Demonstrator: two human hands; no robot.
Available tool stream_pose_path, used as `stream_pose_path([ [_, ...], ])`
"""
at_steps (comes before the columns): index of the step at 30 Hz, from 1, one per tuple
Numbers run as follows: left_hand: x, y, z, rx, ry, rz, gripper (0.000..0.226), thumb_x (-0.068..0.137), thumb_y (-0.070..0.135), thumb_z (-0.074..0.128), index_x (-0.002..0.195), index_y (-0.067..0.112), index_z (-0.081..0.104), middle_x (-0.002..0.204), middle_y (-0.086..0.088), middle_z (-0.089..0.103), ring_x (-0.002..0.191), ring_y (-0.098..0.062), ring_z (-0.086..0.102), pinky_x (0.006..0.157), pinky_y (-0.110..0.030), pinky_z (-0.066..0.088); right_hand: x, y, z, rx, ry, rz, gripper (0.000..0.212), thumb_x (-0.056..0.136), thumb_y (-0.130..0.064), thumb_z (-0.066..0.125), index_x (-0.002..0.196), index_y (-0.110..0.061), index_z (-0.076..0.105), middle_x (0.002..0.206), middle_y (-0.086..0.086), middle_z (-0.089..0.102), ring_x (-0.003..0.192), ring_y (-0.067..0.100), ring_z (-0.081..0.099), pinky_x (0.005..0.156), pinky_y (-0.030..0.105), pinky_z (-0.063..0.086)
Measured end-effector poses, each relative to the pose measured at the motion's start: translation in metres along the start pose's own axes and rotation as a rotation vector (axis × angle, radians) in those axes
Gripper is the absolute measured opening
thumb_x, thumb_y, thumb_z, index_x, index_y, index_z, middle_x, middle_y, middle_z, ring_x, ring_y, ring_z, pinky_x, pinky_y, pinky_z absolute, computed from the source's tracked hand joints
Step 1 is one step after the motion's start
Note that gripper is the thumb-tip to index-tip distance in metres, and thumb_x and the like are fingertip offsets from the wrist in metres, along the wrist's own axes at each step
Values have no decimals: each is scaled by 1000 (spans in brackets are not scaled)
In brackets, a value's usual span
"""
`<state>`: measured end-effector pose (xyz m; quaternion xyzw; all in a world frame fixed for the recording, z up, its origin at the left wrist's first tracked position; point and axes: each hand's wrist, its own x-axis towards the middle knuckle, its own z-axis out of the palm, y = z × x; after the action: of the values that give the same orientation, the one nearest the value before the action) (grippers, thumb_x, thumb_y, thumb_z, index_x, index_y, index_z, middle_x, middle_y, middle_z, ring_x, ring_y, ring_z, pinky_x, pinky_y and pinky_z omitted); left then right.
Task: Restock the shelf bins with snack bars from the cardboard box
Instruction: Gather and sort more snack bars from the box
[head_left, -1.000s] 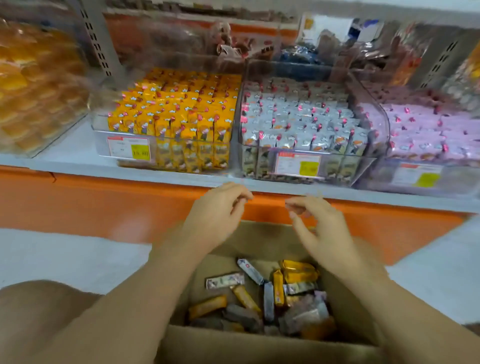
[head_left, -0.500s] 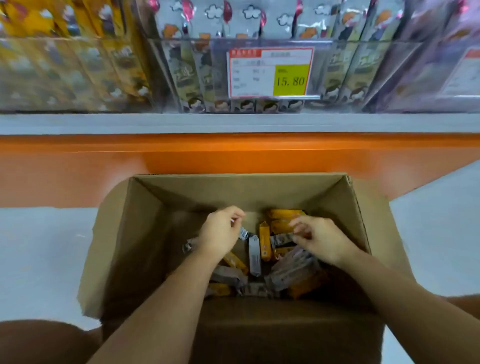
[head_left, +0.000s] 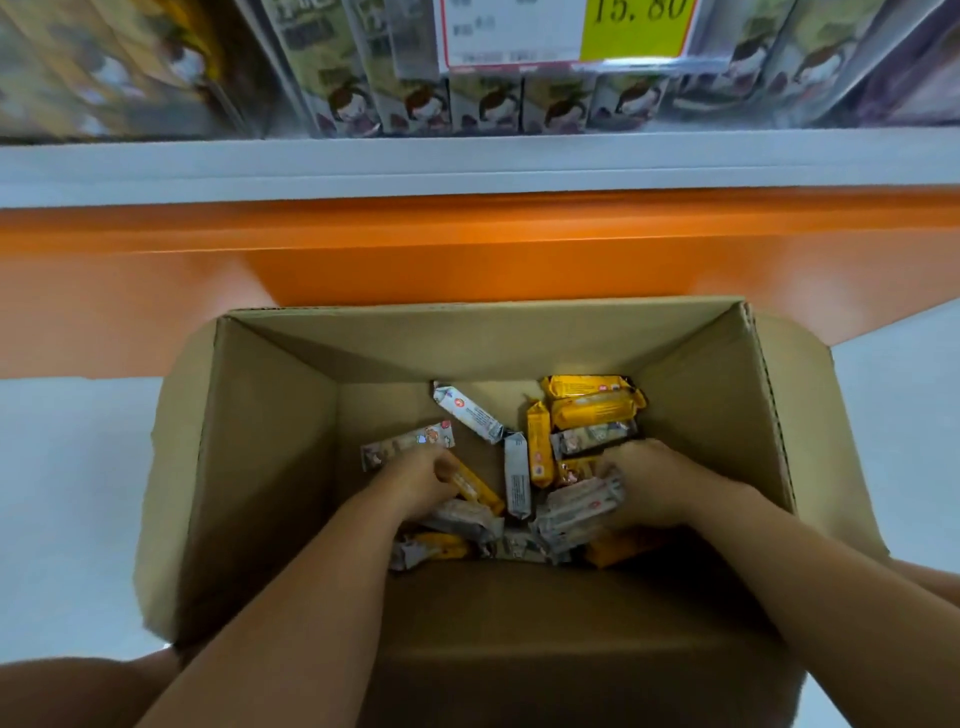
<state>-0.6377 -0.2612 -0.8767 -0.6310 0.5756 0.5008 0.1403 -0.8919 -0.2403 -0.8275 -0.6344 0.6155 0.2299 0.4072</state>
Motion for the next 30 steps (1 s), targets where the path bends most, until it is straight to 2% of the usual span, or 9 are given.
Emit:
stream_pose_path([
  [3,-4,5,5,224,-182,-1,41,88,25,66,128,22,56,131,-3,54,117,-22,52,96,-31,45,-4,-6,-11,53,55,-17,47,68,-43,79,107,-29,57,109,-2,52,100,15,47,77,28,44],
  [5,-2,4,9,325,-188,7,44,89,22,65,131,24,54,134,-6,52,119,-24,50,95,-31,43,-7,-11,-18,69,133,-72,46,68,-46,78,104,-30,55,106,-3,51,101,16,44,80,32,45],
  [10,-3,-5,17,463,-157,7,39,91,23,60,129,28,53,135,-11,45,120,-28,46,99,-35,41,-13,-21,-18,82,256,-163,47,76,-27,74,118,-26,52,124,-3,40,104,19,51,83,30,47],
  [14,-8,-7,10,268,-161,31,36,86,30,66,121,28,59,126,-1,54,106,-18,52,84,-28,47,-16,-18,-15,121,238,-176,50,76,-23,74,120,-27,51,128,-4,34,111,20,48,87,29,46],
  [17,-18,2,-8,87,-107,53,34,84,25,67,118,29,61,119,4,54,98,-12,50,72,-22,42,-25,-20,-23,150,271,-215,53,76,-24,74,123,-26,49,120,-6,33,108,19,49,88,31,46],
  [22,-41,28,-40,-34,23,142,40,83,23,67,122,23,57,123,0,58,105,-14,57,89,-28,47,-55,-30,-49,104,417,-300,58,76,-28,76,126,-24,47,117,-6,34,100,14,51,86,24,43],
  [24,-55,42,-51,-66,94,193,34,86,22,63,118,26,55,117,2,60,96,-13,62,86,-31,52,-70,-35,-63,53,462,-347,58,76,-30,76,126,-25,47,118,-7,35,98,14,54,86,25,44],
  [28,-92,75,-66,-85,149,261,8,96,26,51,97,28,59,108,9,58,76,-6,64,67,-24,53,-110,-38,-97,-119,535,-400,57,76,-34,74,127,-27,49,114,-8,37,95,13,53,77,26,43],
  [30,-112,91,-69,-128,137,299,19,98,28,48,89,25,64,107,6,60,76,-13,68,77,-35,55,-133,-36,-113,-164,576,-421,56,74,-36,75,124,-28,50,108,-8,36,92,15,52,76,31,44],
])
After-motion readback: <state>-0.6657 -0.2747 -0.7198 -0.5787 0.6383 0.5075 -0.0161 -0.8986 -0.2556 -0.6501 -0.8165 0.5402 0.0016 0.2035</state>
